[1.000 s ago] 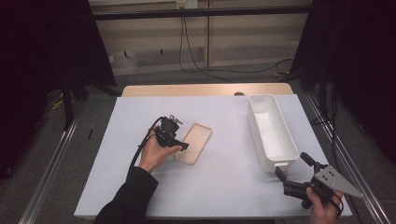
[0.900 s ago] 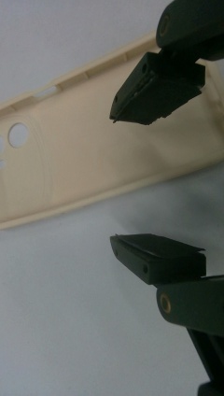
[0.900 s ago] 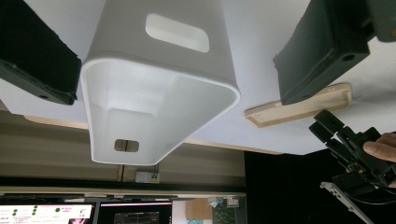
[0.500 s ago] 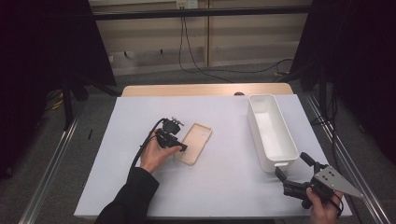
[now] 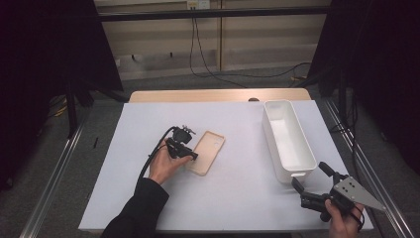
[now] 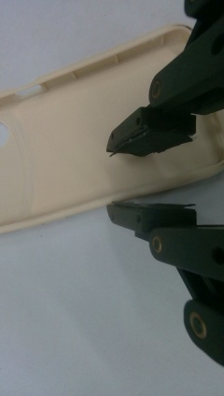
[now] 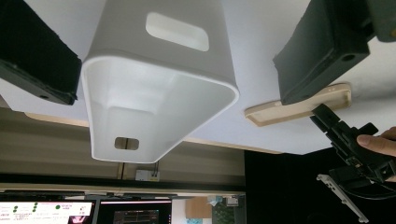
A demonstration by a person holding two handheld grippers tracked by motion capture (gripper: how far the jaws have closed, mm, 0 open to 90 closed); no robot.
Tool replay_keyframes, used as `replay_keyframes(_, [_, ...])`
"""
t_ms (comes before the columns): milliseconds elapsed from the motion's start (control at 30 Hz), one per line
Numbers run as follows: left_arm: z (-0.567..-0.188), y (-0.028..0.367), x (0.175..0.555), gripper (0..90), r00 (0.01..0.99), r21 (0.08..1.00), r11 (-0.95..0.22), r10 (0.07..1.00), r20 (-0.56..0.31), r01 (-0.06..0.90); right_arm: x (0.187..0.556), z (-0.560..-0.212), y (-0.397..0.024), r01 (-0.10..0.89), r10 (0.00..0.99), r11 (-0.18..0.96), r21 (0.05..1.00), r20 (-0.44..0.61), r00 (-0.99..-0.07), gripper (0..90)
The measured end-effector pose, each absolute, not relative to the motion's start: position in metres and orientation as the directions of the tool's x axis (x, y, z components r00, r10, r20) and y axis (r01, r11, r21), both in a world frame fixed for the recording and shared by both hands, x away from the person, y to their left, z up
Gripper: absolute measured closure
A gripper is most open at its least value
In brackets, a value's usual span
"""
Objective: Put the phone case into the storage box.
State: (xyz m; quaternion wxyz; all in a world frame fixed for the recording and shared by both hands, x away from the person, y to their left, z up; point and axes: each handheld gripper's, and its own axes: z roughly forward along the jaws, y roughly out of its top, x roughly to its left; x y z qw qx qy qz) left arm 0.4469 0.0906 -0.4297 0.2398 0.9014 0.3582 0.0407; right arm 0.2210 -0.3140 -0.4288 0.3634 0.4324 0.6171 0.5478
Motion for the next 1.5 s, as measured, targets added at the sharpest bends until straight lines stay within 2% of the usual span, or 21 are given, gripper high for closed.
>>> replay_keyframes(367, [-0.4295,0.0956,0.4507,75.9,0.730,0.463,-0.614,0.673,-0.116,0.640,0.2205,-0.4290,-0.3139,0.137,0.932,0.024,0.990,0.027,-0.360,0.0])
replay_keyframes(633, [-0.4299,0.0972,0.4512,79.0,0.717,0.465,-0.597,0.686,-0.128,0.654,0.2200,-0.4288,-0.3138,0.137,0.931,0.023,0.990,0.029,-0.363,0.0])
replay_keyframes(833, [-0.4293,0.0963,0.4504,83.6,0.712,0.466,-0.598,0.694,-0.105,0.652,0.2197,-0.4289,-0.3142,0.138,0.932,0.022,0.990,0.029,-0.362,0.0])
replay_keyframes(1500, [-0.4297,0.0939,0.4479,87.5,0.723,0.475,-0.616,0.687,-0.067,0.629,0.2194,-0.4291,-0.3143,0.138,0.931,0.025,0.990,0.027,-0.363,0.0])
